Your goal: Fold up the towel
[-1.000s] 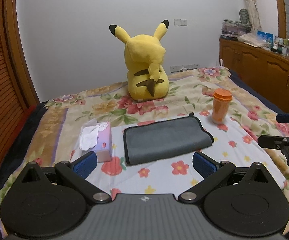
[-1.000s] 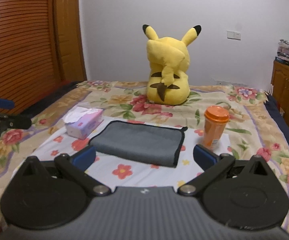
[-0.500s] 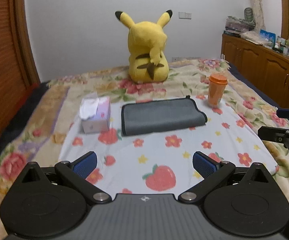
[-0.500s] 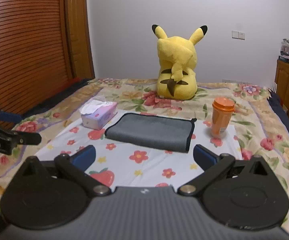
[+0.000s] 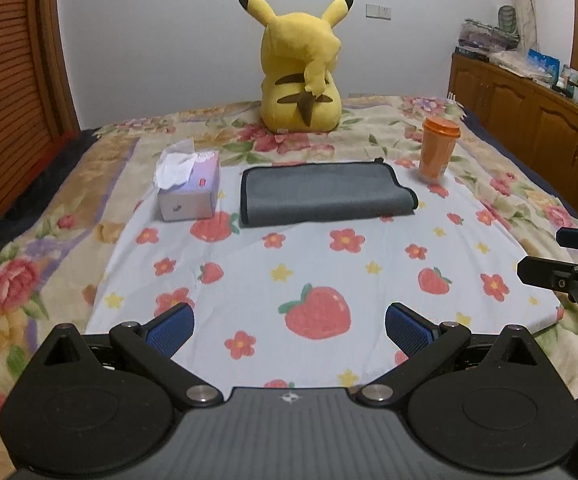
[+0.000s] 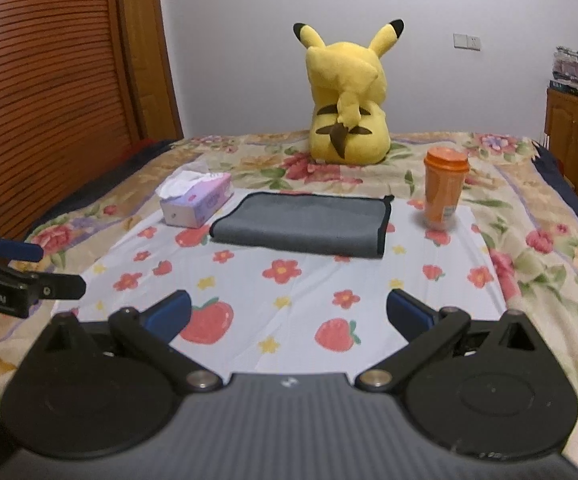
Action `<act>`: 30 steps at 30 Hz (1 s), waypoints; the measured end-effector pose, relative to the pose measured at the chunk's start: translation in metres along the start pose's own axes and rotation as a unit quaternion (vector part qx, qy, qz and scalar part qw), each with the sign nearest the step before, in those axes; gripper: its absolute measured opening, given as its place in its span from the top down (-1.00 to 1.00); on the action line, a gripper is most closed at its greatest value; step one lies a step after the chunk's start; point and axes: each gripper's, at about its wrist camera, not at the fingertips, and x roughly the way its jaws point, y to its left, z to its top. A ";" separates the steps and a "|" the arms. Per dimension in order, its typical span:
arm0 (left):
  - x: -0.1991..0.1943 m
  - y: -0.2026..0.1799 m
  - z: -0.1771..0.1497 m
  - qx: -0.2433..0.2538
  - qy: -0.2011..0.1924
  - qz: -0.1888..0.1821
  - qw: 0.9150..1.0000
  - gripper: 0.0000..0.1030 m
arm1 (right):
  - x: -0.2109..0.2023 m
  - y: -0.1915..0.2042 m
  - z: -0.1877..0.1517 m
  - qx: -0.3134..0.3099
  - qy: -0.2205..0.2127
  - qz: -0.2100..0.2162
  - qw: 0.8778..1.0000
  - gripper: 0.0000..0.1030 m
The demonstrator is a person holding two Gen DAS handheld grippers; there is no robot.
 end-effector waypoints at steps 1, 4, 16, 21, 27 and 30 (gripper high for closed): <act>0.001 0.000 -0.002 0.000 0.001 0.001 1.000 -1.00 | 0.000 0.000 -0.002 0.000 0.000 -0.002 1.000 -1.00; 0.005 -0.002 -0.008 0.000 0.005 0.002 1.000 -1.00 | 0.002 -0.001 -0.008 -0.001 0.002 -0.006 1.000 -1.00; 0.018 -0.012 -0.028 -0.004 0.005 0.006 1.000 -1.00 | 0.004 -0.004 -0.019 -0.001 -0.004 -0.016 1.000 -1.00; 0.022 -0.012 -0.034 0.001 0.004 0.013 1.000 -1.00 | 0.009 -0.005 -0.023 0.000 -0.001 -0.024 1.000 -1.00; 0.027 -0.012 -0.038 0.002 -0.001 0.021 1.000 -1.00 | 0.012 -0.005 -0.025 0.000 0.000 -0.034 0.999 -1.00; 0.026 -0.012 -0.039 0.006 -0.012 0.028 1.000 -1.00 | 0.013 -0.006 -0.026 0.004 0.000 -0.038 0.999 -1.00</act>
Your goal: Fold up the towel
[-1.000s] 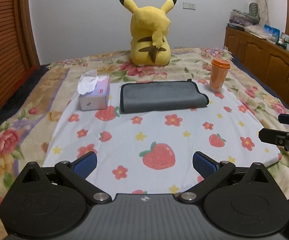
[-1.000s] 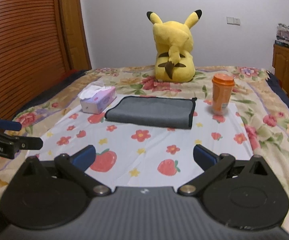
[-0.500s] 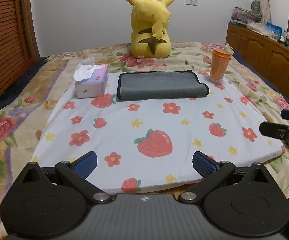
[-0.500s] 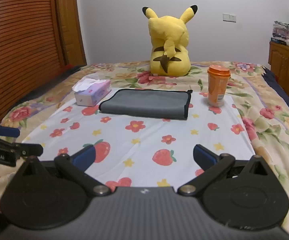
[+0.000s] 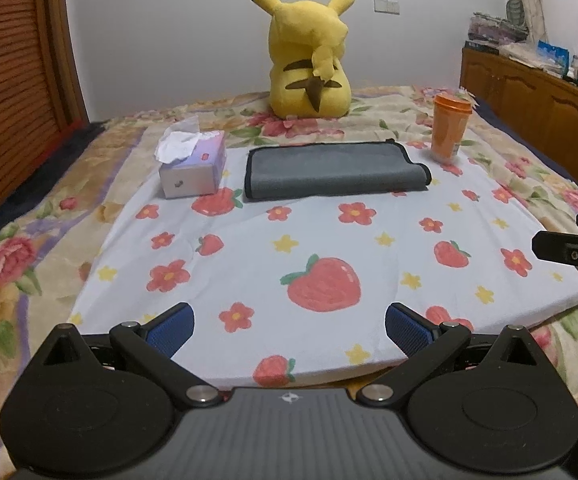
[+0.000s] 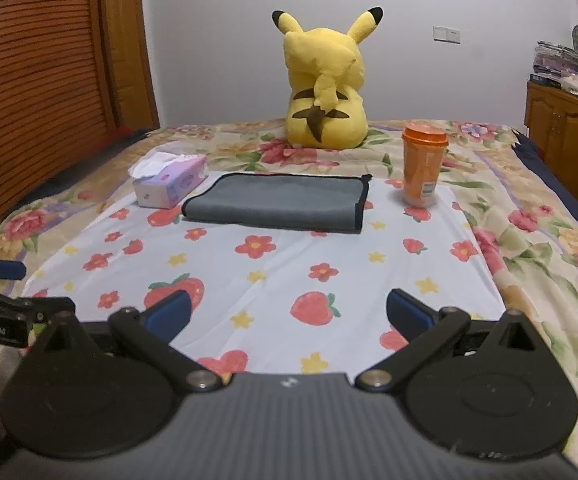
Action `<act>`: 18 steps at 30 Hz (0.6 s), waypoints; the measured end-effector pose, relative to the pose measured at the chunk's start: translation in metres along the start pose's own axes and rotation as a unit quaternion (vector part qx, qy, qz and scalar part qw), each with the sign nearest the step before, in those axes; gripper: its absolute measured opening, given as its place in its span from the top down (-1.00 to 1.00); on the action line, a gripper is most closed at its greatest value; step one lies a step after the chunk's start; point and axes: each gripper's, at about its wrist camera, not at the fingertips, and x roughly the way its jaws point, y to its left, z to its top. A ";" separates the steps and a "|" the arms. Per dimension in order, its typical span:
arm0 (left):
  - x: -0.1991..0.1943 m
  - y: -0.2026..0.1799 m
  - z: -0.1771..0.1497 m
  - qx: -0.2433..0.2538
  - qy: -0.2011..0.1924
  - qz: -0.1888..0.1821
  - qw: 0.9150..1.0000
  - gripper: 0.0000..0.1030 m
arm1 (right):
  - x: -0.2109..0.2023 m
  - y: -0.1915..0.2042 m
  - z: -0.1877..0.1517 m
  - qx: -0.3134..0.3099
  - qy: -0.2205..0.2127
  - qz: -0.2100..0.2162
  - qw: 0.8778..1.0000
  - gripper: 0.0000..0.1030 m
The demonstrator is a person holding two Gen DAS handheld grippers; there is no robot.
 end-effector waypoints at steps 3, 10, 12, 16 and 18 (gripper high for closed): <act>-0.004 0.000 0.001 0.003 -0.013 0.007 1.000 -1.00 | -0.001 -0.002 0.000 0.005 -0.004 -0.002 1.000 -1.00; -0.014 0.010 0.006 -0.024 -0.038 0.013 0.999 -1.00 | -0.006 -0.005 0.000 0.012 -0.023 -0.003 1.000 -1.00; -0.015 0.012 0.008 -0.026 -0.041 0.014 0.999 -1.00 | -0.007 -0.006 0.001 0.012 -0.027 -0.005 1.000 -1.00; -0.018 0.012 0.009 -0.027 -0.050 0.018 0.998 -1.00 | -0.009 -0.008 0.002 0.014 -0.036 -0.008 0.999 -1.00; -0.020 0.012 0.010 -0.027 -0.057 0.018 0.998 -1.00 | -0.010 -0.008 0.002 0.015 -0.041 -0.010 0.999 -1.00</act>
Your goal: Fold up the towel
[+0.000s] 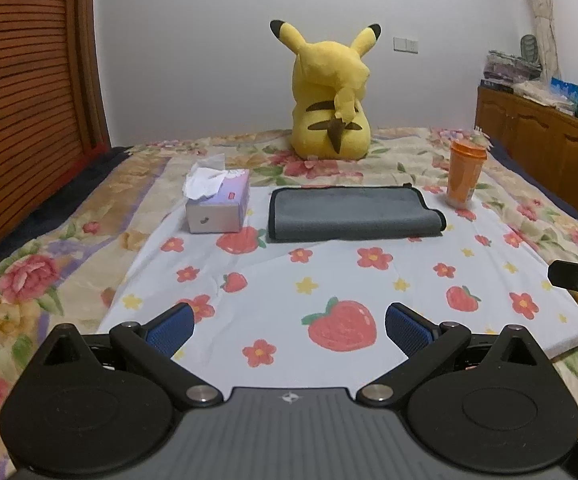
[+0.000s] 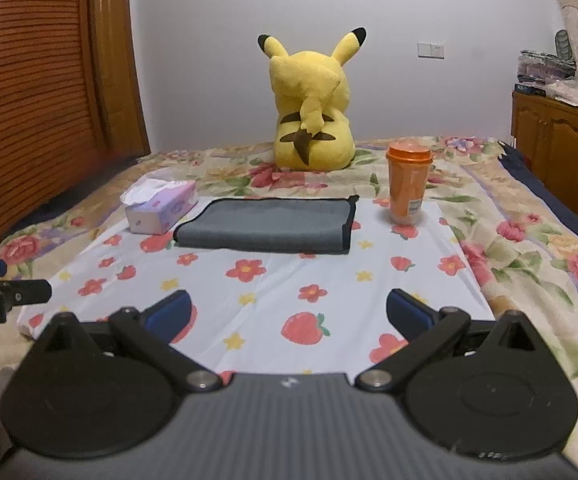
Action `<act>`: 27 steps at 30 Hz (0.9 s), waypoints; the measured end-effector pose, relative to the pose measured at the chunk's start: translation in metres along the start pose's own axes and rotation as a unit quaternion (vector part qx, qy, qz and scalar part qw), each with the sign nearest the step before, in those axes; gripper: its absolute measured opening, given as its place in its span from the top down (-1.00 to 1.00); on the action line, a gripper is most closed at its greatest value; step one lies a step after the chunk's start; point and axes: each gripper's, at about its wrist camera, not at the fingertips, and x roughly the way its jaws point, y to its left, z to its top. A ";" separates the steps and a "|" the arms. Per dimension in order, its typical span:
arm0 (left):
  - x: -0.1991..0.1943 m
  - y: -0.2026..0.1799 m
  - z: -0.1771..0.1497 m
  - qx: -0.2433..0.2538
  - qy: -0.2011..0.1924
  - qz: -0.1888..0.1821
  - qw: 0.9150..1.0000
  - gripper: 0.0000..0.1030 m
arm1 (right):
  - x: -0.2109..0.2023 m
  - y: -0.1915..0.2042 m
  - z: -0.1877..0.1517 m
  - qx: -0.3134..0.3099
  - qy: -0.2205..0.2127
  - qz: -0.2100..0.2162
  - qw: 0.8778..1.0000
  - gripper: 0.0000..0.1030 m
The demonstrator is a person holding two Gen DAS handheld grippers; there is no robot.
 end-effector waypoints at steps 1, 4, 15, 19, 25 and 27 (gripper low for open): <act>-0.001 0.000 0.000 0.000 -0.003 0.000 1.000 -1.00 | 0.000 -0.001 0.000 0.001 -0.003 -0.001 1.000 -1.00; -0.004 -0.001 0.002 0.001 -0.013 -0.001 1.000 -1.00 | -0.002 -0.001 0.000 0.002 -0.008 -0.004 1.000 -1.00; -0.013 -0.002 0.005 0.003 -0.044 0.001 0.999 -1.00 | -0.006 -0.001 0.001 0.002 -0.028 -0.013 1.000 -1.00; -0.017 -0.002 0.005 0.006 -0.054 0.002 0.999 -1.00 | -0.009 -0.002 0.001 0.004 -0.036 -0.018 0.999 -1.00; -0.020 -0.003 0.006 0.009 -0.066 0.003 0.998 -1.00 | -0.011 -0.005 0.002 0.010 -0.047 -0.025 0.999 -1.00; -0.020 -0.003 0.006 0.009 -0.068 0.003 0.998 -1.00 | -0.012 -0.005 0.002 0.011 -0.049 -0.026 0.998 -1.00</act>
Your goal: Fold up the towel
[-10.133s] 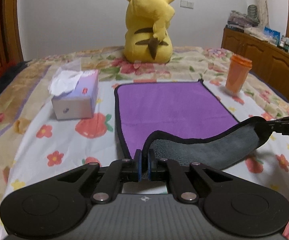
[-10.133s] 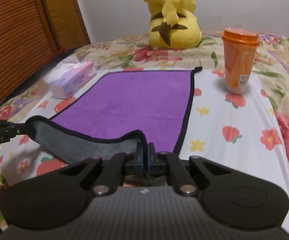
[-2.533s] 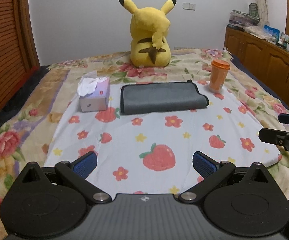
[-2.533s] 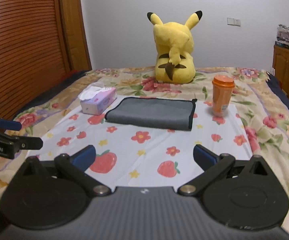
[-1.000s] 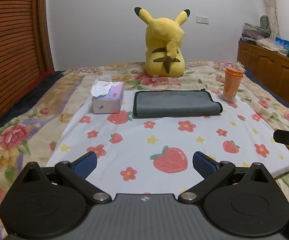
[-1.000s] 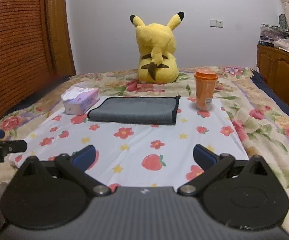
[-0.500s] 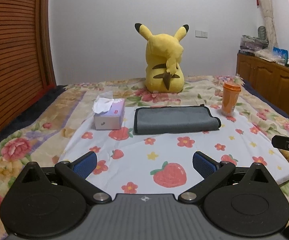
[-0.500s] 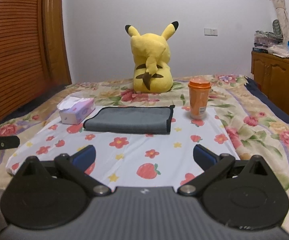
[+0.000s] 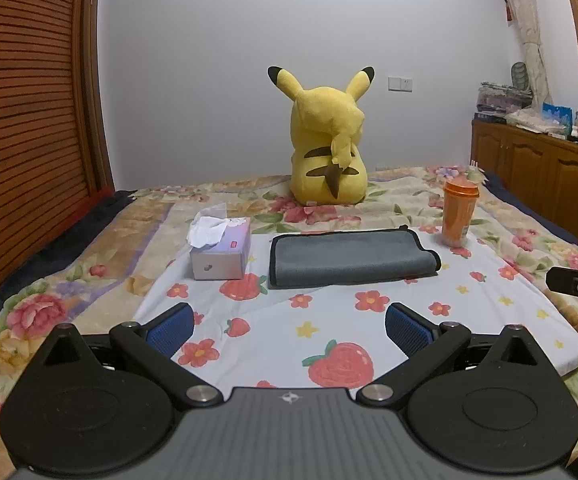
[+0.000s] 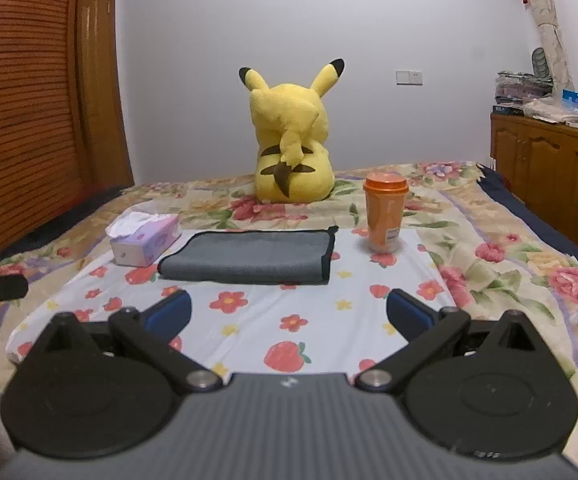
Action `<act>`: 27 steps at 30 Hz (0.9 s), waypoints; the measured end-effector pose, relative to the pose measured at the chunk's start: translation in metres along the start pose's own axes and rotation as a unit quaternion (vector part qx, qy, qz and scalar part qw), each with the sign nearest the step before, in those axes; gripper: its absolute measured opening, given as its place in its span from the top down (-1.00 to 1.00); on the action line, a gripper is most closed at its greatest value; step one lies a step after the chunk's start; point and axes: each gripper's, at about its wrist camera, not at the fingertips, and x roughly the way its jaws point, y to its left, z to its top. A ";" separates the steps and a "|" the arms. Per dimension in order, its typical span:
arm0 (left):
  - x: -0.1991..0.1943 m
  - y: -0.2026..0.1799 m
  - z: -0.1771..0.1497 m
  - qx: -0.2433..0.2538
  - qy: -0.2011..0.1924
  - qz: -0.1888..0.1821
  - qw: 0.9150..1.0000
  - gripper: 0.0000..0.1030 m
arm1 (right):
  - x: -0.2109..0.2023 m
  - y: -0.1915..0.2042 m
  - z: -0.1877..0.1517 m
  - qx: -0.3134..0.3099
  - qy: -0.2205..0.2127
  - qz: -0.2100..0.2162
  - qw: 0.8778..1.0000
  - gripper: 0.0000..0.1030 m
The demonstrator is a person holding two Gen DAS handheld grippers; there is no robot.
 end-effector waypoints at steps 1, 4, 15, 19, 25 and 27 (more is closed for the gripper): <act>0.000 0.000 0.000 0.000 0.000 0.000 1.000 -1.00 | 0.000 0.000 0.000 0.001 -0.001 -0.001 1.000 -1.00; 0.000 0.000 0.000 0.000 0.000 0.000 1.000 -1.00 | -0.001 -0.001 0.000 0.004 -0.003 -0.002 1.000 -1.00; 0.000 0.000 0.000 0.001 0.000 0.000 1.000 -1.00 | -0.001 -0.002 0.000 0.005 -0.004 -0.003 1.000 -1.00; 0.000 0.000 0.000 0.001 0.001 0.000 1.000 -1.00 | -0.001 -0.002 0.000 0.005 -0.004 -0.002 1.000 -1.00; 0.000 0.000 -0.001 0.001 0.001 0.000 1.000 -1.00 | 0.000 -0.002 0.000 0.006 -0.004 -0.003 1.000 -1.00; 0.000 0.000 -0.001 0.002 0.001 0.000 1.000 -1.00 | 0.000 -0.002 0.000 0.006 -0.004 -0.002 1.000 -1.00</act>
